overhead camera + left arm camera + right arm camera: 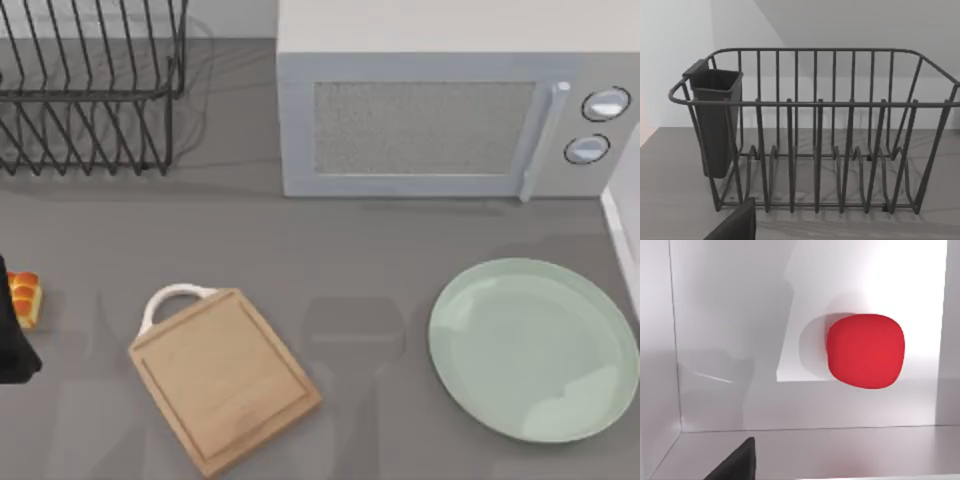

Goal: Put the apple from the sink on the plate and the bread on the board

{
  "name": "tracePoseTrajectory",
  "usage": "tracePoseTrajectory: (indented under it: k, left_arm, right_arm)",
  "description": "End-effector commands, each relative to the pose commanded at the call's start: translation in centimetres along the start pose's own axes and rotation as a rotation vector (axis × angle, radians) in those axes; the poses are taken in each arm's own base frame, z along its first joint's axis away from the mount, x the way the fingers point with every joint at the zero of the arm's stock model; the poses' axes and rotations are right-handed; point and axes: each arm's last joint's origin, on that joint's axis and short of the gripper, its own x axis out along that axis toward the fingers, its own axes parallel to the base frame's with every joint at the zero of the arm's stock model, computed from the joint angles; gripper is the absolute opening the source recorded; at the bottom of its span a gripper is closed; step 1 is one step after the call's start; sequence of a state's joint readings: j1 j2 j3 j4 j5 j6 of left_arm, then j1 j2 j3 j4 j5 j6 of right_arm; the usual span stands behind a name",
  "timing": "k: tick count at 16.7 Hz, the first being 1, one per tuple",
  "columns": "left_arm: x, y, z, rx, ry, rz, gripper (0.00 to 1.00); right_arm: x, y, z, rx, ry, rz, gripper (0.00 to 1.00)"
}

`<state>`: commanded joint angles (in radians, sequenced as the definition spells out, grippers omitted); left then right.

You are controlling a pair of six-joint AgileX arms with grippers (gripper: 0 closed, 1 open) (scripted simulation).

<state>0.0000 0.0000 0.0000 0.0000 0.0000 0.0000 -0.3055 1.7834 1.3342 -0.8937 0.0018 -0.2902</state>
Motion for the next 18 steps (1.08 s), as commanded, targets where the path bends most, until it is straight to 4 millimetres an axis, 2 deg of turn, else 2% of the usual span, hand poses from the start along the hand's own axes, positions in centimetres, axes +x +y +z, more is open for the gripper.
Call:
tracePoseTrajectory:
  k: [3,5,7,13,15,18]
  left_arm:
    - [0.0,0.0,0.0,0.0,0.0,0.0,1.0]
    - [0.0,0.0,0.0,0.0,0.0,0.0,1.0]
    - [0.0,0.0,0.0,0.0,0.0,0.0,1.0]
    - [0.0,0.0,0.0,0.0,0.0,0.0,1.0]
    - [0.0,0.0,0.0,0.0,0.0,0.0,1.0]
    - [0.0,0.0,0.0,0.0,0.0,0.0,1.0]
  right_arm:
    - [3.7,-1.8,1.9,0.001,0.141,0.041,1.0]
    - [5.2,-2.5,2.5,0.001,0.195,0.059,1.0]
    - [5.9,-2.8,2.7,0.001,0.217,0.067,1.0]
    - [6.0,-2.6,2.7,-0.003,0.218,0.067,1.0]
    - [7.8,-2.6,2.4,-0.002,0.237,0.074,1.0]
    - [11.7,-2.5,2.0,-0.001,0.239,0.074,1.0]
